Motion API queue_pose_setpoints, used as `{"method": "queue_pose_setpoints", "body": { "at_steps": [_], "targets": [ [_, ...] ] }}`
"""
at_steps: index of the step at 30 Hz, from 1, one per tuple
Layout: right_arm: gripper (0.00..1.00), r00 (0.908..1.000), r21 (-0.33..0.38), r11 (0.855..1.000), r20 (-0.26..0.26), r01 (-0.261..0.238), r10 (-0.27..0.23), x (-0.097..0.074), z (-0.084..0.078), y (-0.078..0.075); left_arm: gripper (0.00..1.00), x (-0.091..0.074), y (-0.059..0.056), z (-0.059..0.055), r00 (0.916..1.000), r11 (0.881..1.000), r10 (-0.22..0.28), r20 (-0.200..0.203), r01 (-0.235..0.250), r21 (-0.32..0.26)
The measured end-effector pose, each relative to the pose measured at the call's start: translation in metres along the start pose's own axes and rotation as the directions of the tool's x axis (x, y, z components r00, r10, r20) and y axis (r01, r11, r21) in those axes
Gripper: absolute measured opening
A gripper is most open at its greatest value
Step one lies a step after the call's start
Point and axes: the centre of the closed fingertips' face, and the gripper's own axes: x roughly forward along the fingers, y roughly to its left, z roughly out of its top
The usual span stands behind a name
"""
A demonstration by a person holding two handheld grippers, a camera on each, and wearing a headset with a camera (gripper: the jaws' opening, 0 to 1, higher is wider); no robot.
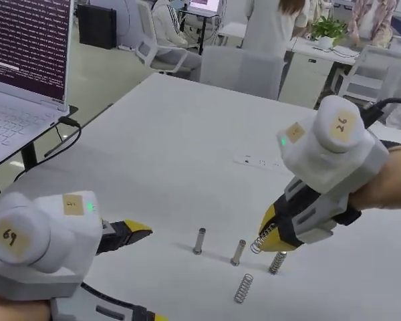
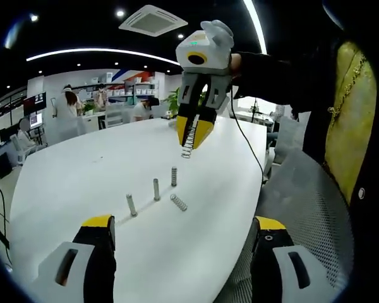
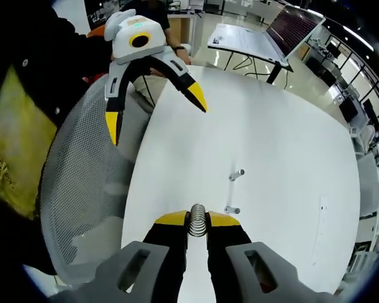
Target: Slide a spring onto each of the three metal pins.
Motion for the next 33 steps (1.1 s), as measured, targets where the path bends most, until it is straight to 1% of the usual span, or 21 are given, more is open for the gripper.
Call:
{"method": "queue_pose_setpoints", "body": {
  "at_steps": [2, 6, 8, 9, 12, 14, 17, 20, 21, 24, 27, 30, 33],
  "targets": [
    [0.08, 0.9996, -0.001, 1.0, -0.023, 0.014, -0.014, 0.001, -0.004, -0.01, 0.87, -0.001, 0.003, -0.001, 0.9999, 1.0, 0.013, 0.0, -0.013, 0.0],
    [0.08, 0.9993, 0.006, 1.0, -0.034, 0.018, -0.018, 0.003, -0.005, -0.023, 0.87, -0.003, 0.006, -0.003, 0.9994, 0.999, 0.033, -0.005, -0.033, 0.008],
    [0.08, 0.9966, -0.013, 0.999, -0.075, 0.034, -0.035, 0.006, -0.01, -0.031, 0.87, -0.005, 0.008, -0.004, 0.9991, 0.999, 0.042, -0.012, -0.042, 0.017],
    [0.08, 0.9961, -0.013, 0.999, -0.082, 0.031, -0.032, 0.007, -0.011, -0.033, 0.87, -0.005, 0.008, -0.006, 0.9988, 0.999, 0.046, -0.02, -0.045, 0.026],
    [0.08, 0.9958, -0.007, 1.0, -0.088, 0.022, -0.023, 0.013, -0.01, -0.039, 0.86, -0.005, 0.008, -0.005, 0.9987, 0.999, 0.047, -0.018, -0.046, 0.024],
    [0.08, 0.9946, -0.016, 1.0, -0.101, 0.022, -0.023, 0.016, -0.011, -0.042, 0.86, -0.006, 0.009, -0.005, 0.9986, 0.998, 0.051, -0.017, -0.051, 0.024],
    [0.08, 0.994, -0.013, 1.0, -0.109, 0.004, -0.005, 0.022, -0.01, -0.044, 0.85, -0.007, 0.01, -0.006, 0.9983, 0.998, 0.054, -0.021, -0.054, 0.026],
    [0.08, 0.9911, -0.022, 1.0, -0.133, -0.002, -0.001, 0.027, -0.013, -0.046, 0.84, -0.007, 0.01, -0.006, 0.9983, 0.998, 0.054, -0.023, -0.054, 0.026],
    [0.08, 0.9895, -0.027, 1.0, -0.145, -0.005, 0.001, 0.029, -0.015, -0.05, 0.84, -0.007, 0.009, -0.006, 0.9983, 0.998, 0.053, -0.024, -0.053, 0.026],
    [0.08, 0.9881, -0.02, 1.0, -0.153, -0.022, 0.019, 0.036, -0.015, -0.051, 0.83, -0.007, 0.009, -0.006, 0.9983, 0.998, 0.052, -0.024, -0.052, 0.026],
    [0.08, 0.9858, -0.026, 0.999, -0.167, -0.027, 0.022, 0.043, -0.018, -0.054, 0.83, -0.006, 0.008, -0.006, 0.9984, 0.998, 0.05, -0.025, -0.05, 0.026],
    [0.08, 0.9854, -0.012, 0.999, -0.166, -0.038, 0.036, 0.049, -0.021, -0.055, 0.83, -0.005, 0.008, -0.007, 0.9984, 0.998, 0.049, -0.028, -0.049, 0.025],
    [0.08, 0.9844, -0.004, 0.999, -0.172, -0.038, 0.037, 0.053, -0.025, -0.058, 0.82, -0.005, 0.008, -0.008, 0.9984, 0.999, 0.049, -0.029, -0.049, 0.021]
  ]
}}
